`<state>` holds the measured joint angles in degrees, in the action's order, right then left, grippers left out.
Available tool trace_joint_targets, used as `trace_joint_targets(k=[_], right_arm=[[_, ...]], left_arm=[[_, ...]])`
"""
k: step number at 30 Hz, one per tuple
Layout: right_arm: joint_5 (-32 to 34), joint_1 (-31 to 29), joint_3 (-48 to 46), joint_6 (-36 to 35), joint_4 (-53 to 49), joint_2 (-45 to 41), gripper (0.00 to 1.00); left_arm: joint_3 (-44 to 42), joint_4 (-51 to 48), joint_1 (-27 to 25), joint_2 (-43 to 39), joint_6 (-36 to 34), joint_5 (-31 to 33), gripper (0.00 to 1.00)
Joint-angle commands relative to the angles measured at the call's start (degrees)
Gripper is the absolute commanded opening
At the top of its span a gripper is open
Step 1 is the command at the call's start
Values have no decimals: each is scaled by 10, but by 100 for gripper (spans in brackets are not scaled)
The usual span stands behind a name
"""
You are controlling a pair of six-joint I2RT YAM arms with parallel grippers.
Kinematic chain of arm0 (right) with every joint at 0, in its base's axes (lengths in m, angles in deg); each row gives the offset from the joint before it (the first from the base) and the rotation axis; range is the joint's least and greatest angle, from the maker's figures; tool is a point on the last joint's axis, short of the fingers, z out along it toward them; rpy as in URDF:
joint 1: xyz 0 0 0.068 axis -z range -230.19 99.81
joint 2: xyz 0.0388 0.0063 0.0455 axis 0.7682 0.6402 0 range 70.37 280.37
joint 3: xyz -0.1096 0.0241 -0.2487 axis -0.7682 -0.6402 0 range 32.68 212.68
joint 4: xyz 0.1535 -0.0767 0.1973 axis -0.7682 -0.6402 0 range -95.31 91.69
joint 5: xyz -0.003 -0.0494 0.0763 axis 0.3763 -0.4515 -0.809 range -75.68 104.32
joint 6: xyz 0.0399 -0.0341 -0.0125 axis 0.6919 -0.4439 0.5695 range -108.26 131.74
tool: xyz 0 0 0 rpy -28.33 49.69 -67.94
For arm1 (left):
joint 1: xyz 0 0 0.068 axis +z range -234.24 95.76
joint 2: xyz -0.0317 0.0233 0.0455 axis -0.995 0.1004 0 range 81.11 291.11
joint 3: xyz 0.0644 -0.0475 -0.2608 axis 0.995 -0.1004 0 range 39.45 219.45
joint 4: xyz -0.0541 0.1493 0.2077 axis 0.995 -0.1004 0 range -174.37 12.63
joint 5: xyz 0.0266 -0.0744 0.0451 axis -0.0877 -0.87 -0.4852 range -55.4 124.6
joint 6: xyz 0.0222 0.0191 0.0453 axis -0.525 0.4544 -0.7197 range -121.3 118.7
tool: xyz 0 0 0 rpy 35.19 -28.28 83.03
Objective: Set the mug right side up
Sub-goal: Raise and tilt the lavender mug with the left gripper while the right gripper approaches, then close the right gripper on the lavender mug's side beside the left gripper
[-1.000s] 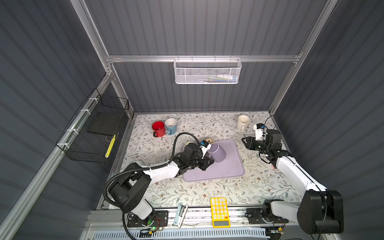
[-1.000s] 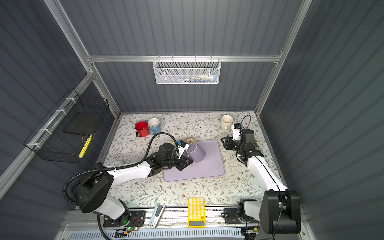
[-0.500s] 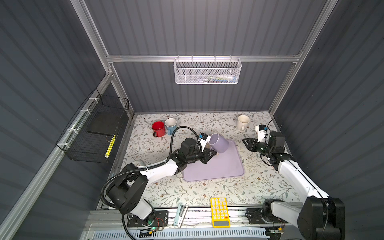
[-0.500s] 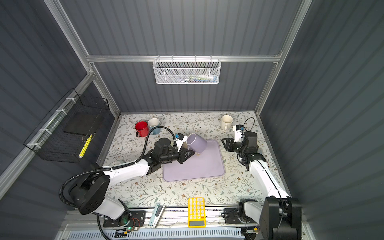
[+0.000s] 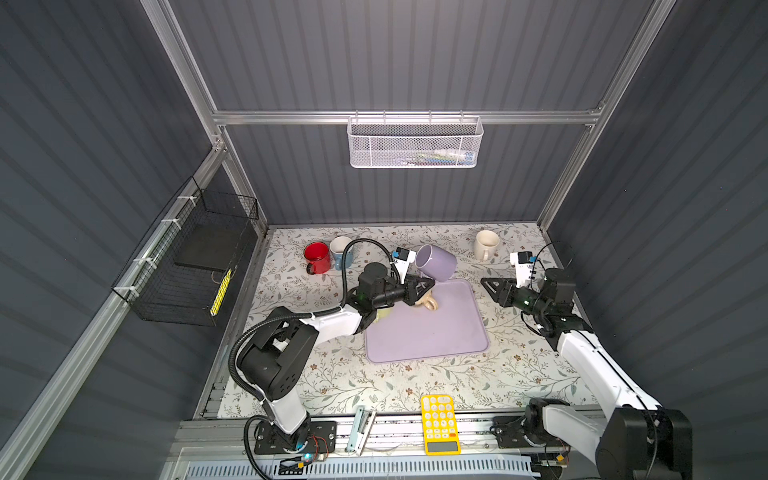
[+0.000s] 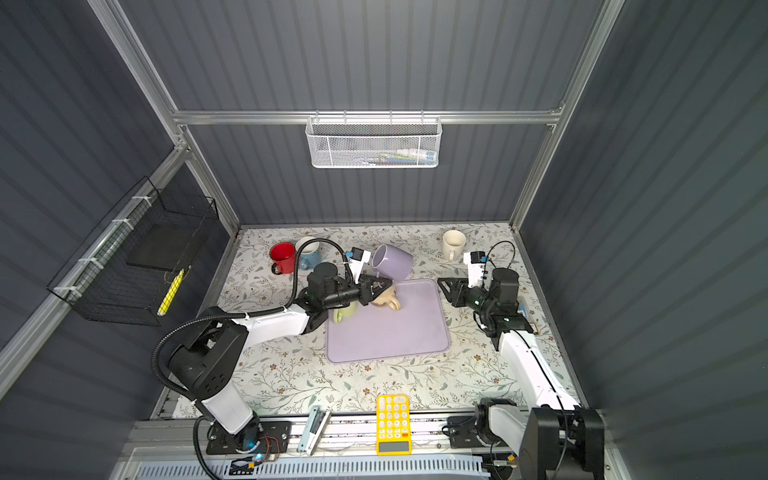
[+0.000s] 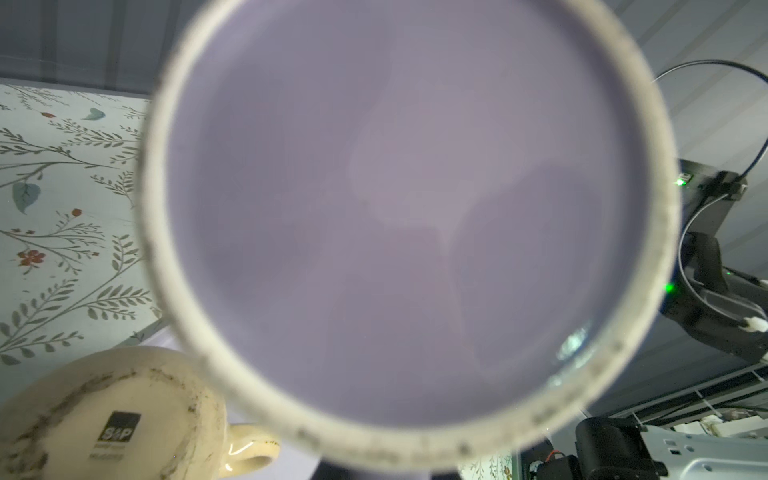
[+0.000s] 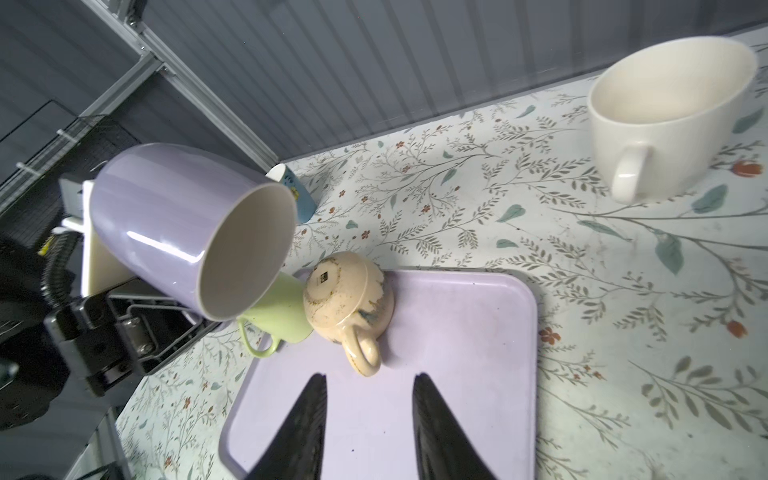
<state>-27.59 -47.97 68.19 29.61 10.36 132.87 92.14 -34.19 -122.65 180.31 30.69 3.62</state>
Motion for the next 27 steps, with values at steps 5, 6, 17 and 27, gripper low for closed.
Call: trace_joint_targets(k=[5, 6, 17, 27], right_arm=[[-146, -2, -18, 68, 150, 43, 37], [-159, -6, -23, 79, 175, 49, 37], [-191, -51, -20, 105, 286, 84, 39], [-193, -71, -4, 125, 353, 129, 40]], left_arm=[[48, 97, 7, 13, 29, -37, 9], [52, 105, 7, 18, 35, -40, 9], [71, 152, 9, 49, 82, -58, 9], [71, 157, 9, 51, 97, -67, 8]])
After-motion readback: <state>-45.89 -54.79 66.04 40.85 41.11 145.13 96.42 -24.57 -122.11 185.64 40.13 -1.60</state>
